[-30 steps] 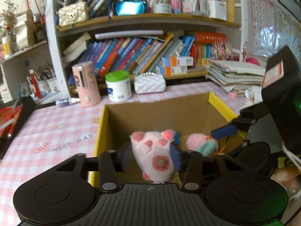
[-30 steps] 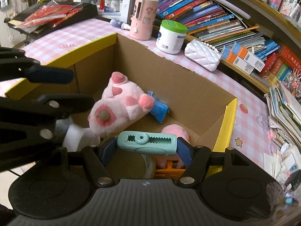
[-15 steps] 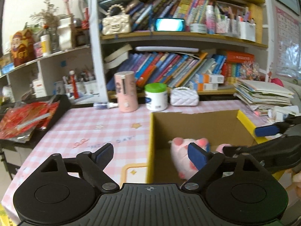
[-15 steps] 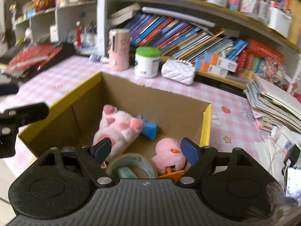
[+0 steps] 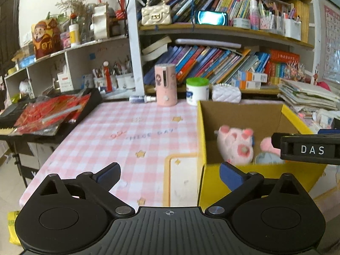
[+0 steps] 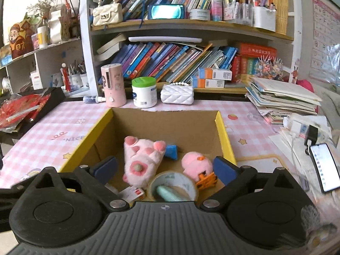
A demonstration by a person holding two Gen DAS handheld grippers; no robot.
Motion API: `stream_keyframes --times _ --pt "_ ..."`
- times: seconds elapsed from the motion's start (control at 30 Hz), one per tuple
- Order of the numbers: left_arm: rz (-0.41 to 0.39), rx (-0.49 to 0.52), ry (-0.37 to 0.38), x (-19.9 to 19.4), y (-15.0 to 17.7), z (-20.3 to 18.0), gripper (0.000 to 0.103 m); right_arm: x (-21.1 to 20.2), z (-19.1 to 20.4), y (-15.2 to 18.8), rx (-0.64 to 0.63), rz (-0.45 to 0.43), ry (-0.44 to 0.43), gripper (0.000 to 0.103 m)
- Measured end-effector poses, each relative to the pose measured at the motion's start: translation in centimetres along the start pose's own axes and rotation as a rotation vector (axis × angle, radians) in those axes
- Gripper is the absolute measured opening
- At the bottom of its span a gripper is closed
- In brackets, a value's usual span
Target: Organize objects
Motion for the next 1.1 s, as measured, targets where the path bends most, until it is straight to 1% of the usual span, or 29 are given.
stream_keyframes --times 0.13,0.37,0.73,0.8,1.1 --pt "0.031 -0.009 0.017 -1.0 1.4 0.9 0.101 -1.2 1.8 1.2 -0.015 0.015 -0.013 0.099" --pt "0.059 -0.016 0.051 -2.6 3.1 2.3 0.102 -3.0 4.7 3.4 -0.037 0.050 -0.018 0.100" --pt "0.074 0.023 0.037 -4.8 4.8 3.8 0.102 -5.6 8.2 5.9 -0.023 0.056 -0.011 0.101" --pt "0.075 0.027 0.034 -5.1 5.0 4.1 0.102 -6.0 8.6 6.3 -0.017 0.055 -0.004 0.103" --pt "0.097 0.040 0.031 -6.2 6.2 5.3 0.102 -7.2 9.7 7.6 0.017 0.080 -0.003 0.103"
Point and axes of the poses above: each gripper's, at about its wrist camera, not at the fingertips, and x roughly the way its jaws point, z to its left, y to its underside, the point moved 1 cm from there along x, roughly the way its jaws point, and after that the axes turned 8 degrees about -y, right-handed, at the moved point
